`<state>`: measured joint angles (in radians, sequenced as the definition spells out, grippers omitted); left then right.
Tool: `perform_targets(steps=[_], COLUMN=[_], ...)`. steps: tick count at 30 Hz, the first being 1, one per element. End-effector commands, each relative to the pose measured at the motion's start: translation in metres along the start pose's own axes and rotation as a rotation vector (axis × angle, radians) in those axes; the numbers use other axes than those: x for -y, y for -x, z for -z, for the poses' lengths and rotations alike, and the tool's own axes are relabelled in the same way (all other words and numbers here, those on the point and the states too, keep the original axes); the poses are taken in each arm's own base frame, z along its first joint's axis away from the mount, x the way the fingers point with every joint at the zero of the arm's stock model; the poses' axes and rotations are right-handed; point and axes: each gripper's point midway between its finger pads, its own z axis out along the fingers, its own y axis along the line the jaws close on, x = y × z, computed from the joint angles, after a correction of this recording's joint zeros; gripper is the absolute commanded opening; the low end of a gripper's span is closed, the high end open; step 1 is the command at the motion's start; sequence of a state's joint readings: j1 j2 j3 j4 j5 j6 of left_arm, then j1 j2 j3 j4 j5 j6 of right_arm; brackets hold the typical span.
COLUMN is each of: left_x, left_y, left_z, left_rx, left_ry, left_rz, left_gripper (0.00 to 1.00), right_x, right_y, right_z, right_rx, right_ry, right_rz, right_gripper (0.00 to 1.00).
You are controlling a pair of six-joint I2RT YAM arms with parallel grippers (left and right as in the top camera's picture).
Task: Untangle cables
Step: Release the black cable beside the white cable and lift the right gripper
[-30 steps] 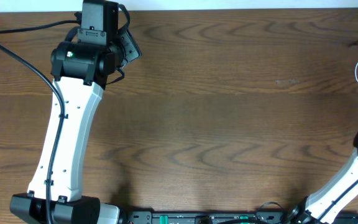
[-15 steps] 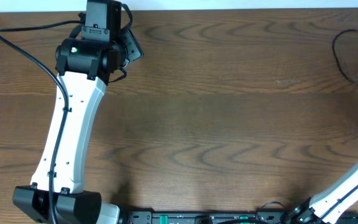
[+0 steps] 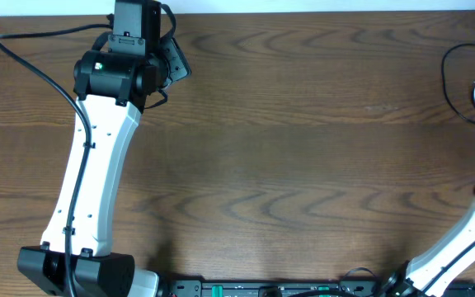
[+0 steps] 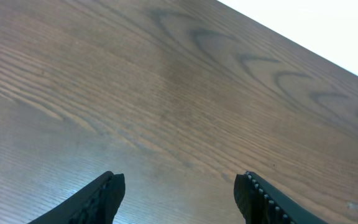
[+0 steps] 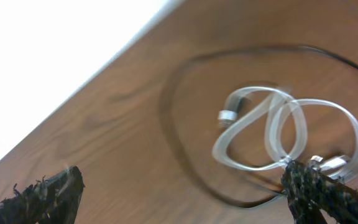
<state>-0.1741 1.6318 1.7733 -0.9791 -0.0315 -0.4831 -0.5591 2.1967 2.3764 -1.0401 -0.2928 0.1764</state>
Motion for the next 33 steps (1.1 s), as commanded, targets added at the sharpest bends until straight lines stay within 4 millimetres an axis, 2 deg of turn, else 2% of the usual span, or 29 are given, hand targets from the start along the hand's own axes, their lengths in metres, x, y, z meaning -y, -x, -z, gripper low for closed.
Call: perform_targets(steps=[1,6,7,11,15,18,21,33], left_x=[0.001,0.000,0.000,0.000,0.000,0.000,0.000,0.000], left_y=[0.001,0.000,0.000,0.000,0.000,0.000,0.000,0.000], left_z=[-0.002,-0.002,-0.002,-0.002,-0.002,-0.002,-0.002,-0.002], left_rx=[0.003,0.000,-0.001,-0.001,-0.001,-0.001,-0.001,-0.001], left_ry=[0.003,0.005,0.006,0.005,0.006,0.006,0.006,0.006], left_rz=[-0.046,-0.046,-0.047,-0.046,-0.046,-0.047,-0.046,-0.046], left_gripper=[0.66,0.74,0.89,0.98,0.98,0.99,0.99,0.99], right_x=[-0.088,-0.176,-0.188,-0.219,-0.235,-0.242,-0.244,-0.244], right_y=[0.005,-0.034,-0.043,-0.073,-0.100,-0.121,-0.133,-0.135], right_z=[0.066,0.105,0.111,0.132,0.146,0.150,0.151,0.151], right_rx=[0.089,0.068,0.062,0.039,-0.005,-0.062,-0.100,-0.110], right_ry=[0.115,0.232,0.243,0.218,0.205,0.218,0.222,0.222], right_rz=[0.237,0.436,0.477,0.572,0.628,0.654,0.667,0.669], right_gripper=[0.99,0.99,0.99,0.99,0.99,0.99,0.99,0.99])
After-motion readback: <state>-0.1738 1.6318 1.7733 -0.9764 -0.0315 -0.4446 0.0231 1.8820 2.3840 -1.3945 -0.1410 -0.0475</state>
